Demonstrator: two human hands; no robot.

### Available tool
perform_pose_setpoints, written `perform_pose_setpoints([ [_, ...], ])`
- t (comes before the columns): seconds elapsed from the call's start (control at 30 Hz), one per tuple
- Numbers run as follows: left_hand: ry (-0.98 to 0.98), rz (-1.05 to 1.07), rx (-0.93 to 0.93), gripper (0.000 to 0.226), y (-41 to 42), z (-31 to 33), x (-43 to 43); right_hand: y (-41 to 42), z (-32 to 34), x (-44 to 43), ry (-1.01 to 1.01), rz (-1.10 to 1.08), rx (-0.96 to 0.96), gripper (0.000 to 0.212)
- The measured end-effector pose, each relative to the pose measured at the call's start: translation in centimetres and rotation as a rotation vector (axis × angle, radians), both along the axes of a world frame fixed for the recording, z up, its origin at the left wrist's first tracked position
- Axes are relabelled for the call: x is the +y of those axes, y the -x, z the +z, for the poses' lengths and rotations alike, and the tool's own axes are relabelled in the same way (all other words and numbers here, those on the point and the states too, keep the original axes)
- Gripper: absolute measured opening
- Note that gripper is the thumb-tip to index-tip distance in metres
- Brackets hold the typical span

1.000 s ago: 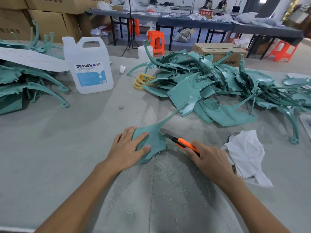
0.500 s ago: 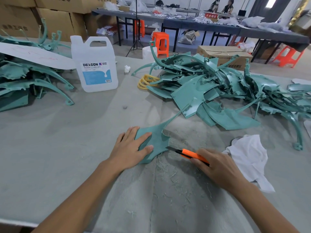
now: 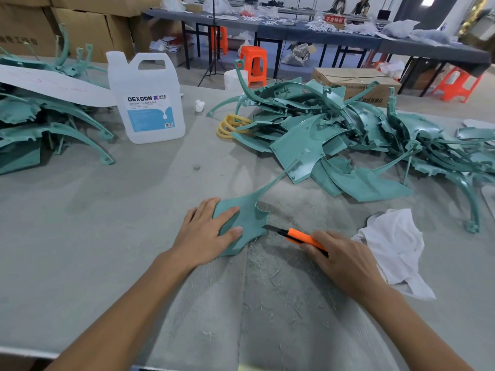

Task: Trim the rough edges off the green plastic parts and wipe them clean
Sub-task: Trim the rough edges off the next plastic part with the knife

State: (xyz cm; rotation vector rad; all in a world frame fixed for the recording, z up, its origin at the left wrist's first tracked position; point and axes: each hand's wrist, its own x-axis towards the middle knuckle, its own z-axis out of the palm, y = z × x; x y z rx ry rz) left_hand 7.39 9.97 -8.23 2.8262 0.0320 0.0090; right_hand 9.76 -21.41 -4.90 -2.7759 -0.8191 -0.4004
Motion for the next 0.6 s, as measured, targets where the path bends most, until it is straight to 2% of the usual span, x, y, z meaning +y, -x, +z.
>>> perform_pose_setpoints([
  [0.23, 0.012, 0.012, 0.003, 0.062, 0.18, -0.22, 0.01, 0.15, -0.61, -0.27, 0.092, 0.034, 0.007, 0.025],
  [0.47, 0.008, 0.003, 0.005, 0.063, 0.11, -0.14, 0.05, 0.21, -0.35, 0.00, -0.008, -0.012, 0.053, 0.040],
  [0.6, 0.003, 0.003, -0.001, 0.064, 0.14, -0.14, -0.03, -0.02, -0.61, -0.32, 0.066, -0.003, 0.062, 0.039],
])
